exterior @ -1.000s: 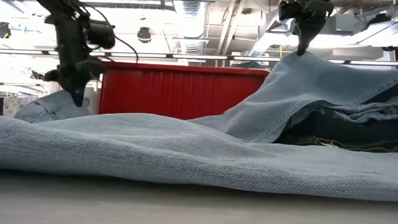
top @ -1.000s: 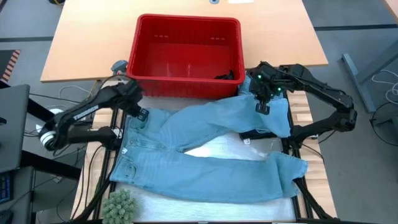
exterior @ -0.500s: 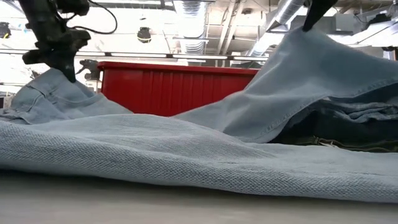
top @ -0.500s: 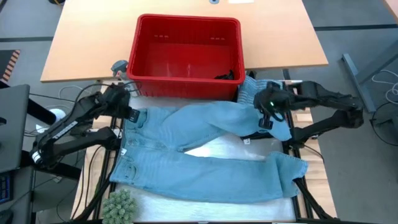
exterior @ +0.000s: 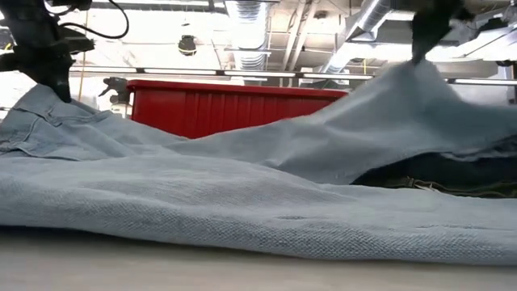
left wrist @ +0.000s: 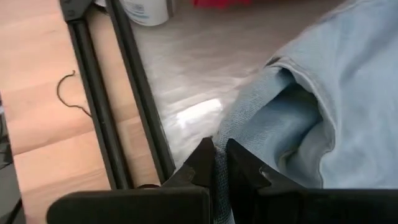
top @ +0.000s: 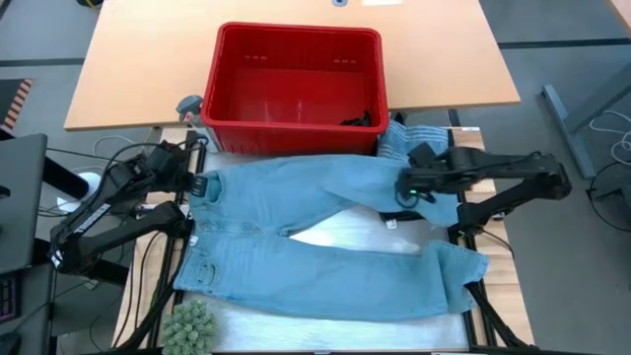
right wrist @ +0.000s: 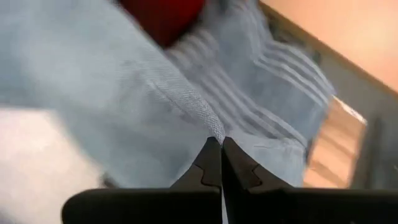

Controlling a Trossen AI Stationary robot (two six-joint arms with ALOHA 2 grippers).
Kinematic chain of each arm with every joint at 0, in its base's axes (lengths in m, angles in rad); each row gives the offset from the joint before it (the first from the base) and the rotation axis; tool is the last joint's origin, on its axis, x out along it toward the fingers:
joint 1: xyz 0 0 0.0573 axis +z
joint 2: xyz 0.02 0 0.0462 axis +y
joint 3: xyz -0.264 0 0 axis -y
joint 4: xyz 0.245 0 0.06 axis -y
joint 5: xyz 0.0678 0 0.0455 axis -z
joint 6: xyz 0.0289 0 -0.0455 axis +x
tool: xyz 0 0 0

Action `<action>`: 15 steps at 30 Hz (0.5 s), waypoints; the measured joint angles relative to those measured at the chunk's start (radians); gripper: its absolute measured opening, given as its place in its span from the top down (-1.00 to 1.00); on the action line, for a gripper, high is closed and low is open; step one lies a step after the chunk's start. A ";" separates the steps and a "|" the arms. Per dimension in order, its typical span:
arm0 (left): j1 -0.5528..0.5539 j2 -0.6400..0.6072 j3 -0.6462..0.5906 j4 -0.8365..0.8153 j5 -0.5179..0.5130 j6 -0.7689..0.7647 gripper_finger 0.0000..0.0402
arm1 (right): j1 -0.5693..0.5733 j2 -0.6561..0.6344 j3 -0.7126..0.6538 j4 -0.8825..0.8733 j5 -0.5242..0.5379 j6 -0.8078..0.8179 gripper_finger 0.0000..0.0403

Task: Fold Laundry from Bin
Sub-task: Fold the light blue pants

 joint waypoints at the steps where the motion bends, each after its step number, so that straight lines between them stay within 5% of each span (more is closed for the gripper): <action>1: 0.000 -0.005 0.000 -0.001 -0.004 -0.003 0.97 | -0.016 0.011 -0.024 -0.001 0.004 0.044 0.91; 9: 0.000 -0.013 0.000 -0.011 -0.034 0.006 0.97 | -0.111 0.047 -0.183 0.002 0.026 0.189 0.91; 15: 0.000 -0.013 0.000 -0.011 -0.050 0.006 0.97 | -0.081 0.054 -0.142 -0.002 0.207 0.209 0.91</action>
